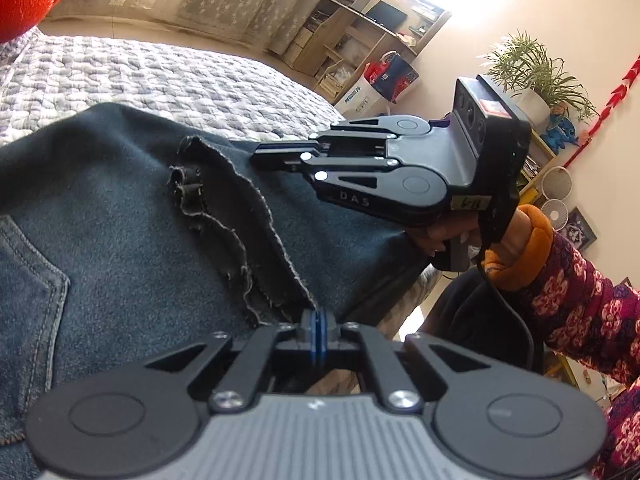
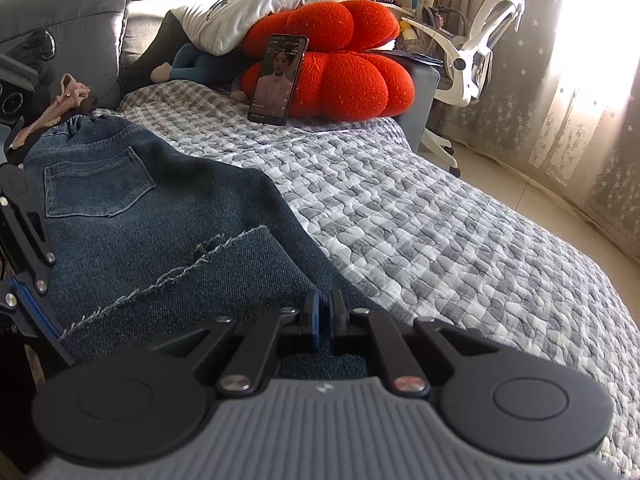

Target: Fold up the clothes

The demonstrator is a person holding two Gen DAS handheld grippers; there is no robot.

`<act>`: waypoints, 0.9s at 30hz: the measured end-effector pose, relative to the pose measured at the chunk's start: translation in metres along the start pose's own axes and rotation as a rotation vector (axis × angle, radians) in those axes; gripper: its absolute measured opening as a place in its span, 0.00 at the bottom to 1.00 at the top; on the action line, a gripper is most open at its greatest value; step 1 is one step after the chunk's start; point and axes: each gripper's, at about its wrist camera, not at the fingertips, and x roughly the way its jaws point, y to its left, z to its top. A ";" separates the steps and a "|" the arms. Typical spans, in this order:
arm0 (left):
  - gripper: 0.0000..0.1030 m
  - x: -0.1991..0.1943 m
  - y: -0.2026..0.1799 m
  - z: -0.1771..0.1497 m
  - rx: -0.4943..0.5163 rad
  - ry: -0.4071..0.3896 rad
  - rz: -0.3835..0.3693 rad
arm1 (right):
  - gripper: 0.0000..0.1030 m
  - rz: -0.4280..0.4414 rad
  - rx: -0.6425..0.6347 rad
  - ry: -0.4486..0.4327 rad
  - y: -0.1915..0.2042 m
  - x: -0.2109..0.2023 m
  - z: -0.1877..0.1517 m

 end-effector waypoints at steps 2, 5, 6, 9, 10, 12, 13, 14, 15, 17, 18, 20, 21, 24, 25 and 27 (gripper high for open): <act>0.26 -0.006 -0.007 0.002 0.034 -0.033 0.040 | 0.21 -0.013 -0.007 -0.017 0.002 -0.006 0.000; 0.51 -0.017 -0.016 0.006 0.078 -0.106 0.073 | 0.35 -0.001 0.039 -0.053 -0.003 -0.021 -0.002; 0.53 -0.021 -0.018 0.007 0.088 -0.133 0.082 | 0.35 0.001 0.052 -0.063 -0.005 -0.026 -0.004; 0.53 -0.024 -0.025 0.014 0.118 -0.247 0.158 | 0.35 -0.015 0.070 -0.089 -0.010 -0.041 -0.008; 0.53 -0.023 -0.027 0.017 0.135 -0.276 0.174 | 0.35 -0.024 0.068 -0.092 -0.011 -0.044 -0.010; 0.53 -0.015 -0.029 0.023 0.160 -0.311 0.199 | 0.35 -0.038 0.065 -0.092 -0.015 -0.047 -0.014; 0.53 -0.010 -0.029 0.026 0.174 -0.314 0.209 | 0.35 -0.043 0.066 -0.088 -0.016 -0.048 -0.016; 0.53 -0.004 -0.031 0.029 0.192 -0.313 0.220 | 0.35 -0.051 0.071 -0.084 -0.019 -0.049 -0.019; 0.54 0.002 -0.032 0.031 0.211 -0.304 0.228 | 0.35 -0.057 0.076 -0.081 -0.021 -0.050 -0.021; 0.57 0.018 -0.037 0.035 0.255 -0.257 0.242 | 0.35 -0.068 0.087 -0.077 -0.026 -0.052 -0.026; 0.58 0.024 -0.038 0.035 0.280 -0.220 0.252 | 0.35 -0.072 0.094 -0.078 -0.029 -0.054 -0.028; 0.59 0.035 -0.038 0.031 0.314 -0.145 0.275 | 0.35 -0.071 0.107 -0.076 -0.034 -0.056 -0.034; 0.59 0.040 -0.038 0.029 0.329 -0.113 0.286 | 0.35 -0.070 0.114 -0.075 -0.036 -0.058 -0.037; 0.59 0.040 -0.037 0.021 0.347 -0.082 0.303 | 0.36 -0.074 0.077 -0.049 -0.035 -0.056 -0.046; 0.59 0.040 -0.037 0.019 0.347 -0.074 0.307 | 0.36 -0.081 0.054 -0.043 -0.033 -0.055 -0.047; 0.59 0.032 -0.033 0.018 0.309 -0.081 0.306 | 0.37 -0.105 0.005 -0.037 -0.025 -0.054 -0.048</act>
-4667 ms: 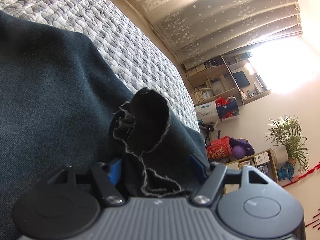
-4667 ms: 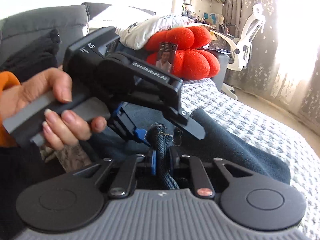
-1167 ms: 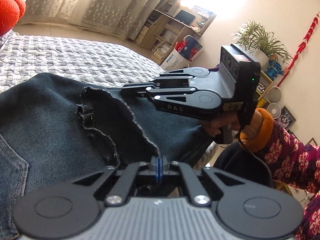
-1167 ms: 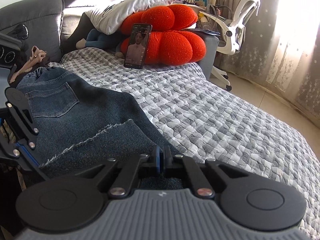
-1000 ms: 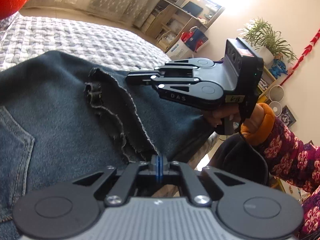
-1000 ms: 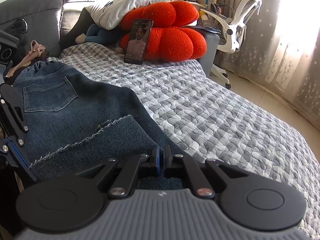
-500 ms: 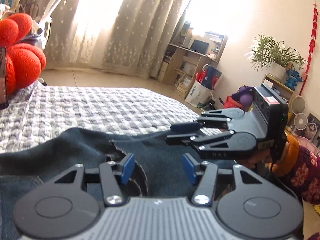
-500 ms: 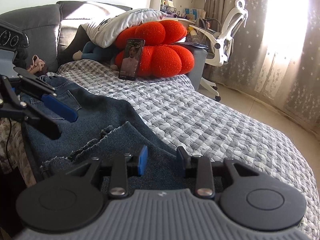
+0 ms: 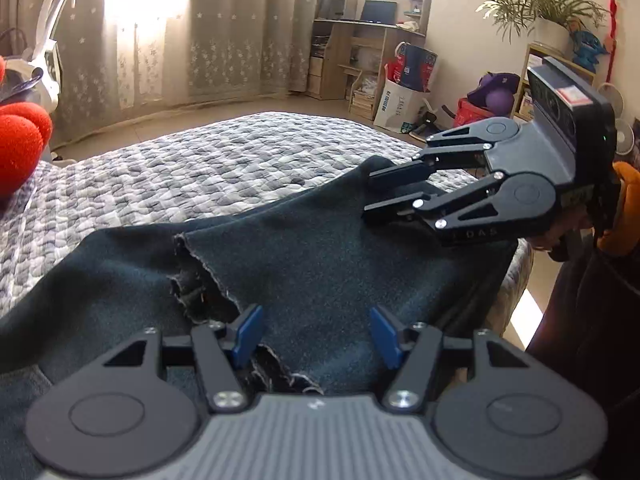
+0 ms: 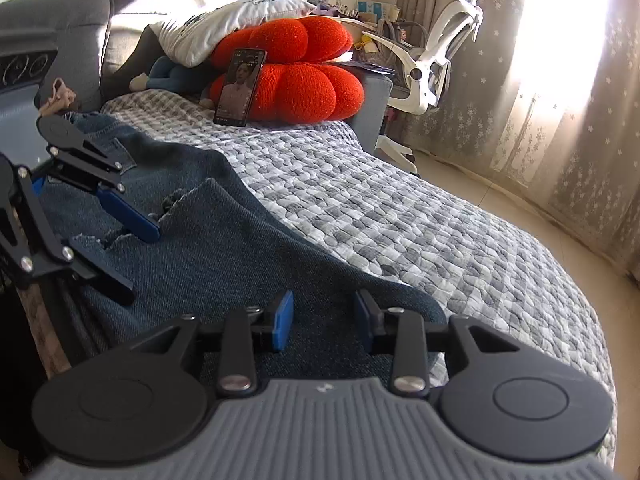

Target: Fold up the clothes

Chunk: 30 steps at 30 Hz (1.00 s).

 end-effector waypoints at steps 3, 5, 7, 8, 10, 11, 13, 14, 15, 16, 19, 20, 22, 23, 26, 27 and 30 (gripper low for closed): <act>0.70 -0.013 0.004 -0.004 -0.014 -0.009 0.065 | 0.43 -0.012 -0.004 0.002 0.004 0.000 0.006; 0.75 -0.019 0.010 -0.006 -0.039 -0.009 0.113 | 0.49 -0.015 0.008 -0.002 0.005 0.001 0.011; 0.76 -0.024 0.016 -0.007 -0.098 -0.005 0.163 | 0.54 -0.031 0.017 0.002 0.009 0.002 0.016; 0.77 -0.027 0.019 -0.007 -0.131 -0.004 0.192 | 0.56 -0.040 0.022 0.004 0.011 0.003 0.018; 0.79 -0.033 0.024 -0.007 -0.192 -0.001 0.256 | 0.57 -0.066 0.046 0.028 0.013 0.008 0.024; 0.80 -0.036 0.027 -0.007 -0.223 -0.001 0.288 | 0.57 -0.074 0.066 0.041 0.012 0.011 0.027; 0.83 -0.044 0.036 -0.008 -0.310 -0.018 0.344 | 0.59 -0.087 0.108 0.060 0.011 0.015 0.032; 0.85 -0.048 0.040 -0.009 -0.358 -0.027 0.371 | 0.60 -0.090 0.131 0.065 0.009 0.016 0.034; 0.85 -0.053 0.046 -0.012 -0.427 -0.037 0.393 | 0.61 -0.092 0.154 0.069 0.008 0.017 0.036; 0.86 -0.059 0.053 -0.015 -0.495 -0.048 0.416 | 0.63 -0.094 0.176 0.072 0.007 0.017 0.038; 0.87 -0.082 0.065 -0.022 -0.641 -0.116 0.498 | 0.67 -0.092 0.240 0.082 0.004 0.019 0.043; 0.89 -0.090 0.068 -0.025 -0.681 -0.143 0.528 | 0.68 -0.088 0.260 0.084 0.003 0.019 0.045; 0.92 -0.104 0.071 -0.029 -0.721 -0.187 0.601 | 0.70 -0.077 0.296 0.088 0.002 0.020 0.048; 0.93 -0.110 0.072 -0.030 -0.727 -0.205 0.642 | 0.71 -0.070 0.312 0.090 0.002 0.020 0.049; 0.95 -0.126 0.081 -0.038 -0.792 -0.241 0.719 | 0.72 -0.063 0.323 0.097 0.005 0.023 0.052; 0.96 -0.130 0.086 -0.042 -0.828 -0.247 0.734 | 0.73 -0.064 0.319 0.098 0.007 0.024 0.053; 0.96 -0.143 0.099 -0.055 -0.947 -0.255 0.776 | 0.73 -0.064 0.307 0.101 0.010 0.026 0.055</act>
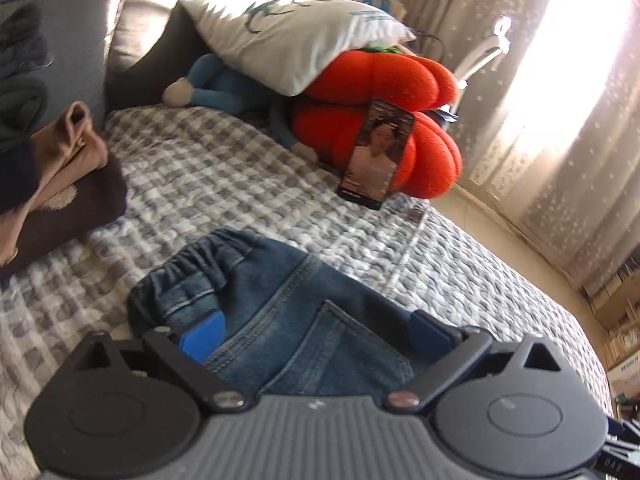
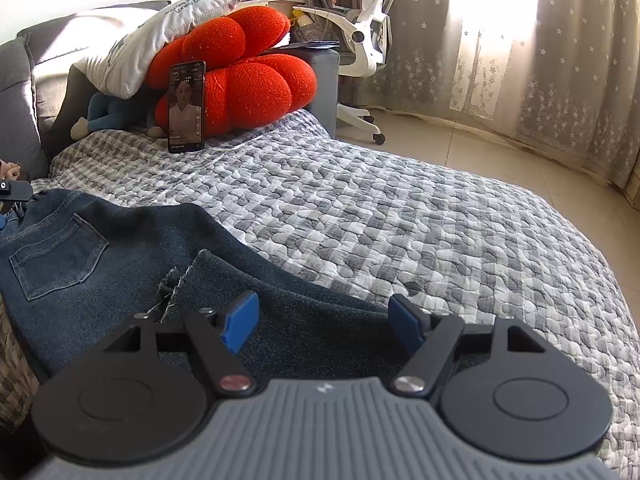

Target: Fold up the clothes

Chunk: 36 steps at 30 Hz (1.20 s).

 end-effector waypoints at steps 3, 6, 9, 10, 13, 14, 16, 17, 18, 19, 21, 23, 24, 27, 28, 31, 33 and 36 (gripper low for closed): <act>0.96 -0.002 0.021 0.006 -0.107 -0.030 0.078 | 0.74 0.005 -0.001 0.001 0.003 0.001 0.001; 0.96 -0.003 0.040 0.010 -0.200 -0.058 0.135 | 0.74 0.006 -0.005 0.000 0.004 0.001 0.001; 0.96 0.001 0.056 0.012 -0.264 -0.033 0.140 | 0.74 0.003 -0.007 0.004 0.004 0.003 0.001; 0.96 0.002 0.060 0.011 -0.284 -0.020 0.147 | 0.74 0.002 -0.007 0.006 0.004 0.003 0.001; 0.91 0.011 0.070 0.008 -0.345 0.025 0.144 | 0.75 0.001 -0.002 0.009 0.003 0.004 0.001; 0.88 0.014 0.074 0.007 -0.367 0.042 0.138 | 0.75 0.002 -0.002 0.008 0.004 0.004 0.001; 0.85 0.021 0.079 0.002 -0.416 0.088 0.114 | 0.75 0.001 -0.005 0.009 0.004 0.004 0.001; 0.82 0.026 0.083 -0.001 -0.458 0.120 0.097 | 0.75 0.001 -0.007 0.010 0.004 0.004 0.000; 0.79 0.032 0.087 -0.005 -0.503 0.152 0.077 | 0.75 0.000 -0.009 0.011 0.005 0.004 0.000; 0.77 0.037 0.092 -0.010 -0.562 0.187 0.043 | 0.75 -0.001 -0.011 0.012 0.005 0.004 0.000; 0.74 0.041 0.097 -0.015 -0.614 0.214 0.009 | 0.75 -0.001 -0.013 0.012 0.005 0.004 -0.001; 0.73 0.041 0.097 -0.017 -0.623 0.213 -0.001 | 0.75 -0.003 -0.013 0.014 0.004 0.004 -0.001; 0.69 0.041 0.097 -0.018 -0.625 0.210 0.000 | 0.75 -0.003 -0.013 0.014 0.004 0.004 -0.002; 0.42 0.039 0.095 -0.019 -0.617 0.193 0.003 | 0.75 -0.004 -0.011 0.013 0.004 0.003 -0.002; 0.38 0.037 0.094 -0.019 -0.608 0.185 0.004 | 0.75 -0.001 -0.009 0.009 0.004 0.003 -0.002; 0.23 0.028 0.083 -0.014 -0.528 0.126 -0.006 | 0.75 0.047 0.003 -0.023 0.004 -0.003 -0.002; 0.20 0.021 0.074 -0.010 -0.467 0.077 -0.021 | 0.75 0.099 0.003 -0.048 0.005 -0.009 -0.001; 0.19 0.009 0.060 -0.007 -0.388 0.007 -0.048 | 0.74 0.189 0.002 -0.077 0.010 -0.018 0.000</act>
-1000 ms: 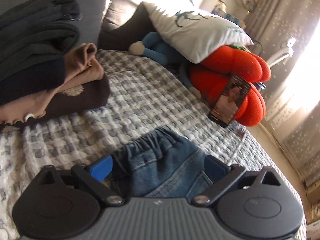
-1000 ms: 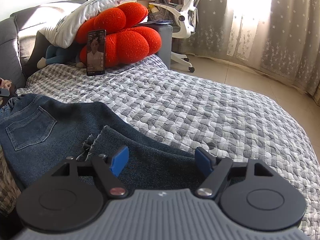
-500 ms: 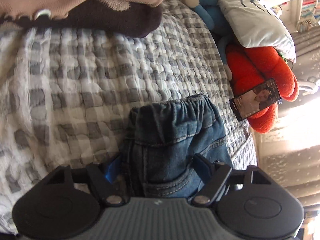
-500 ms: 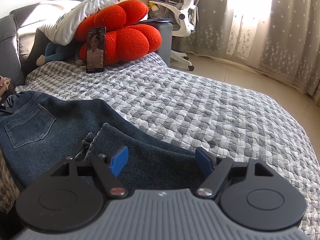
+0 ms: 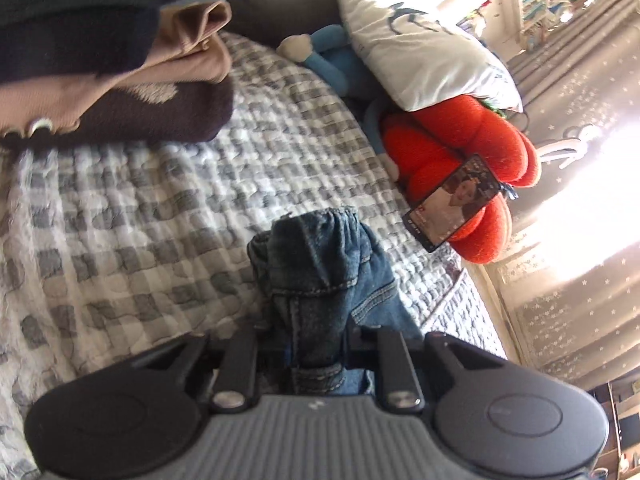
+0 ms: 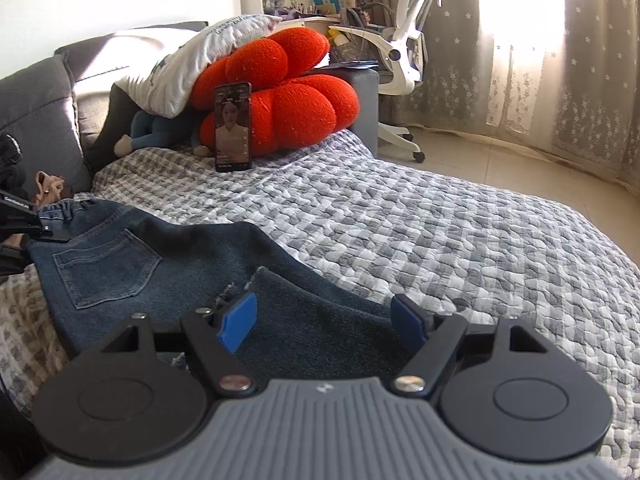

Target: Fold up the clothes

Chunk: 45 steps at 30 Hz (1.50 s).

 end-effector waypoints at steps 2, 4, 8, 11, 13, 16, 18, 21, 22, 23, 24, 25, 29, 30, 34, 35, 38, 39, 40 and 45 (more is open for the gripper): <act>0.19 -0.006 -0.007 -0.001 0.038 -0.032 -0.029 | 0.60 0.062 -0.002 -0.006 0.005 -0.002 0.001; 0.18 -0.012 -0.014 -0.002 0.073 -0.063 -0.061 | 0.45 0.130 0.008 0.007 0.009 -0.001 0.001; 0.18 -0.025 -0.028 -0.006 0.157 -0.128 -0.134 | 0.31 0.245 0.031 0.070 0.019 0.008 0.000; 0.18 -0.035 -0.039 -0.012 0.228 -0.181 -0.186 | 0.28 0.322 0.025 0.131 0.029 0.015 -0.004; 0.18 -0.041 -0.047 -0.017 0.277 -0.214 -0.224 | 0.27 0.372 0.014 0.159 0.038 0.018 -0.006; 0.18 -0.052 -0.058 -0.025 0.343 -0.256 -0.281 | 0.27 0.436 -0.022 0.184 0.054 0.021 -0.011; 0.18 -0.057 -0.064 -0.030 0.379 -0.276 -0.316 | 0.27 0.466 -0.059 0.202 0.065 0.022 -0.016; 0.18 -0.061 -0.072 -0.037 0.421 -0.281 -0.364 | 0.29 0.467 -0.170 0.239 0.092 0.030 -0.030; 0.18 -0.061 -0.074 -0.040 0.435 -0.277 -0.378 | 0.29 0.442 -0.222 0.233 0.102 0.031 -0.035; 0.18 -0.062 -0.078 -0.042 0.452 -0.275 -0.390 | 0.31 0.429 -0.261 0.222 0.107 0.030 -0.037; 0.18 -0.063 -0.082 -0.046 0.480 -0.281 -0.396 | 0.31 0.419 -0.296 0.209 0.112 0.028 -0.039; 0.18 -0.064 -0.085 -0.049 0.503 -0.290 -0.406 | 0.31 0.418 -0.302 0.205 0.112 0.026 -0.038; 0.18 -0.072 -0.091 -0.057 0.556 -0.303 -0.473 | 0.31 0.476 -0.225 0.190 0.097 0.017 -0.031; 0.18 -0.073 -0.093 -0.059 0.567 -0.300 -0.491 | 0.31 0.495 -0.211 0.186 0.093 0.016 -0.027; 0.18 -0.076 -0.103 -0.070 0.615 -0.288 -0.542 | 0.34 0.488 -0.117 0.106 0.066 -0.003 -0.013; 0.18 -0.076 -0.106 -0.073 0.632 -0.284 -0.552 | 0.40 0.482 -0.077 0.087 0.056 -0.007 -0.010; 0.18 -0.075 -0.116 -0.082 0.670 -0.264 -0.583 | 0.54 0.460 0.095 0.042 0.019 -0.017 -0.003; 0.18 -0.074 -0.119 -0.086 0.682 -0.257 -0.594 | 0.56 0.453 0.150 0.030 0.007 -0.019 -0.002; 0.18 -0.074 -0.123 -0.089 0.695 -0.249 -0.605 | 0.59 0.451 0.206 0.023 -0.005 -0.021 -0.002; 0.18 -0.069 -0.144 -0.115 0.793 -0.206 -0.649 | 0.67 0.438 0.492 0.004 -0.060 -0.033 -0.007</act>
